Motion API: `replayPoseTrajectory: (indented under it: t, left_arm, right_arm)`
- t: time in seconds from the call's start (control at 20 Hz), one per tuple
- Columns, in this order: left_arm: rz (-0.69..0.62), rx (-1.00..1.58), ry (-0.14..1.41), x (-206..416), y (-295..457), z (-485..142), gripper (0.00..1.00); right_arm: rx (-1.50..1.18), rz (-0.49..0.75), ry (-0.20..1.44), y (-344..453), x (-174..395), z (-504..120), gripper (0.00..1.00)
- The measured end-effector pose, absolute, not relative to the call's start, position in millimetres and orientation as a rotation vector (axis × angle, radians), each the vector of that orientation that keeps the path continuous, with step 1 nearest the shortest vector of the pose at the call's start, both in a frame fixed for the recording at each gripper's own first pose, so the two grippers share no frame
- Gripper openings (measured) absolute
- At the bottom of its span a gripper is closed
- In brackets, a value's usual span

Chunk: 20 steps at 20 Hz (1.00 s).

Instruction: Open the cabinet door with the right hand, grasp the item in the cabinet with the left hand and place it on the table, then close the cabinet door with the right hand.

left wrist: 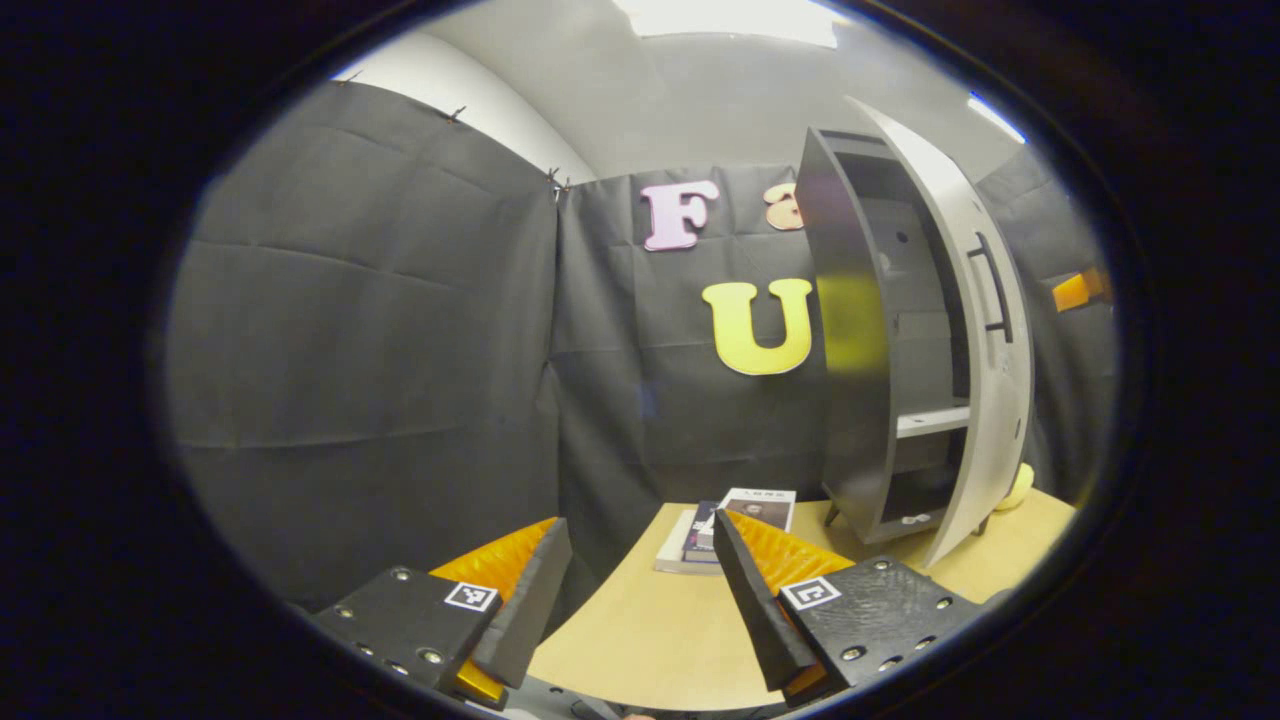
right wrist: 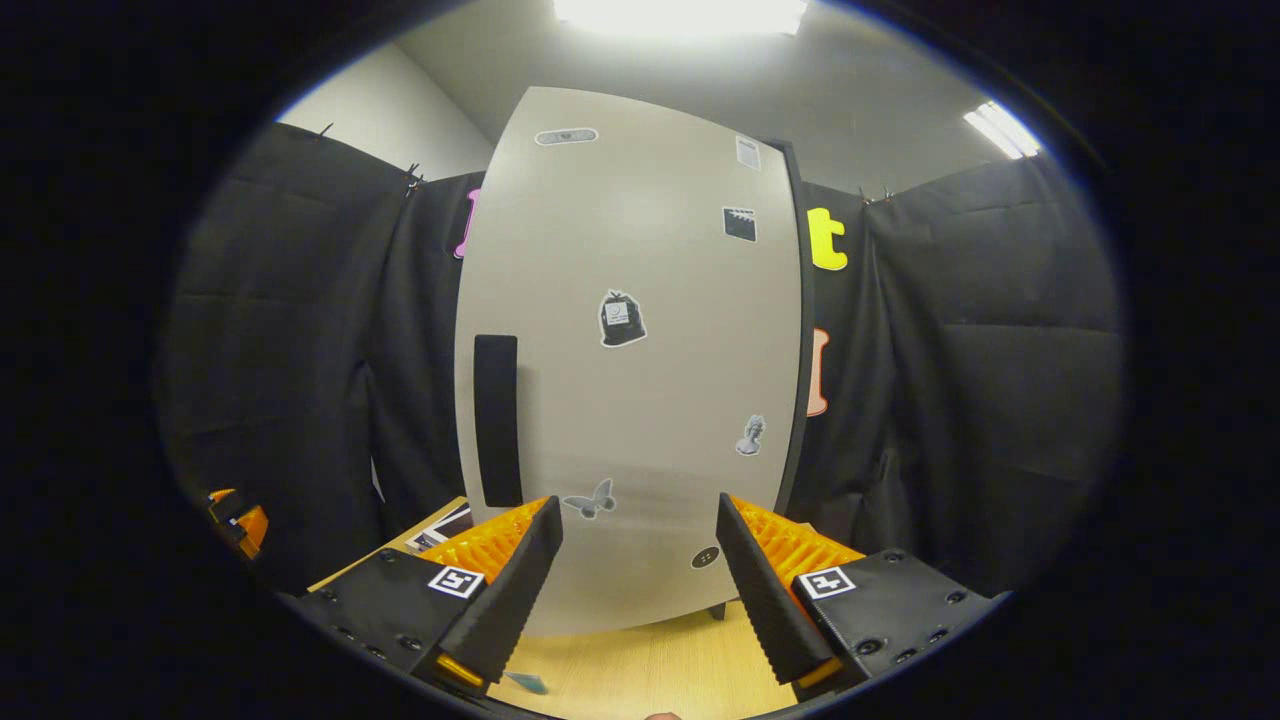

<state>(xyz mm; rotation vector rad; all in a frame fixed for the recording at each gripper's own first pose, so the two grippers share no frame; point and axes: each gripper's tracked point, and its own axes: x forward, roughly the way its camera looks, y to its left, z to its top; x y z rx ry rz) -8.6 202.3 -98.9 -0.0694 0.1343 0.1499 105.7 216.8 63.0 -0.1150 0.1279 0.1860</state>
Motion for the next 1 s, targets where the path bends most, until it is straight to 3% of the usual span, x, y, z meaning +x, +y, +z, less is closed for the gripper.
replayPoseTrajectory:
  t: [1.0]
  left_arm:
    - [0.066, -0.02, 0.054, 24.3, 7.3, 6.4, 0.87]
  right_arm:
    - [-0.027, 0.156, 0.137, 39.8, 130.7, 42.0, 0.96]
